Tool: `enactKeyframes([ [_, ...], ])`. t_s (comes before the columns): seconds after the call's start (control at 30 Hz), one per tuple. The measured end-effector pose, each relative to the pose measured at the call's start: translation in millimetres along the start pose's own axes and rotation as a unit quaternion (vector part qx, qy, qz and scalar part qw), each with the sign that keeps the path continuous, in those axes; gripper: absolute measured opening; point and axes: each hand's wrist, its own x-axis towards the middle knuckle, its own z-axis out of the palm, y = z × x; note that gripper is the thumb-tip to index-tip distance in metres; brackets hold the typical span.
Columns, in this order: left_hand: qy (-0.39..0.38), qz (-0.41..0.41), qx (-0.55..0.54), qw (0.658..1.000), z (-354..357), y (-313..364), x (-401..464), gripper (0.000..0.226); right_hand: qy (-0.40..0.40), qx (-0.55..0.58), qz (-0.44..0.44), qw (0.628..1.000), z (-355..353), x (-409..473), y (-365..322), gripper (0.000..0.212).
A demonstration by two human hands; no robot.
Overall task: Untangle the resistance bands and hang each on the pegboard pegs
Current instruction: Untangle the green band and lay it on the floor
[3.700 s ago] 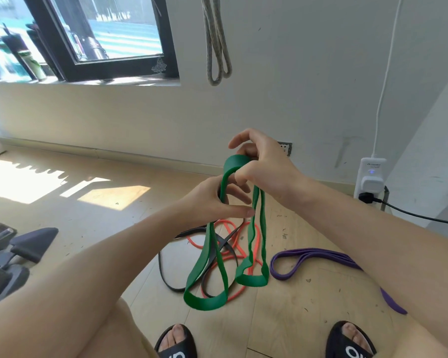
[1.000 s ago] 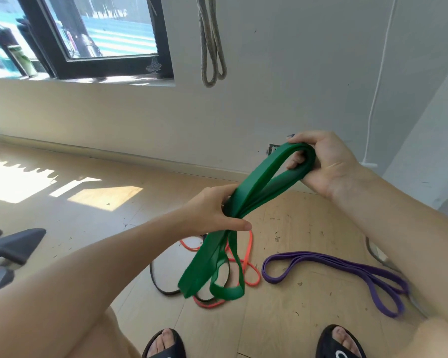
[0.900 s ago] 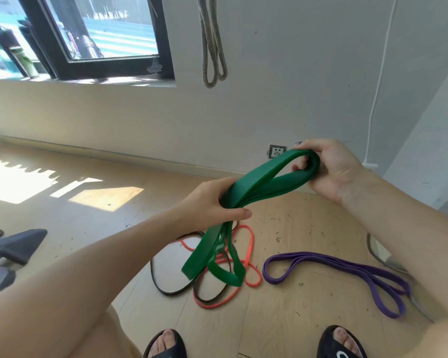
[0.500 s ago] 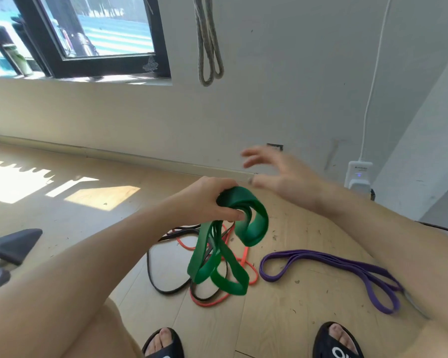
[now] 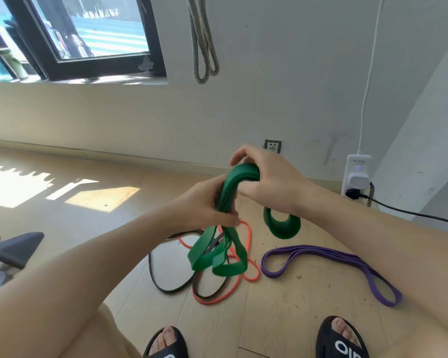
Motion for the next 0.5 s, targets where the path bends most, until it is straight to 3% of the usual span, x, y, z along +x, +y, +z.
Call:
enactKeyframes([
  [0.17,0.028,-0.022,-0.001,0.999,10,-16,8,0.031,0.085,0.072,0.003,0.994,-18,2,-5,0.028],
  [0.5,0.010,0.001,0.005,1.000,9,-7,20,0.031,0.151,0.096,0.092,0.980,-58,-8,34,0.021],
])
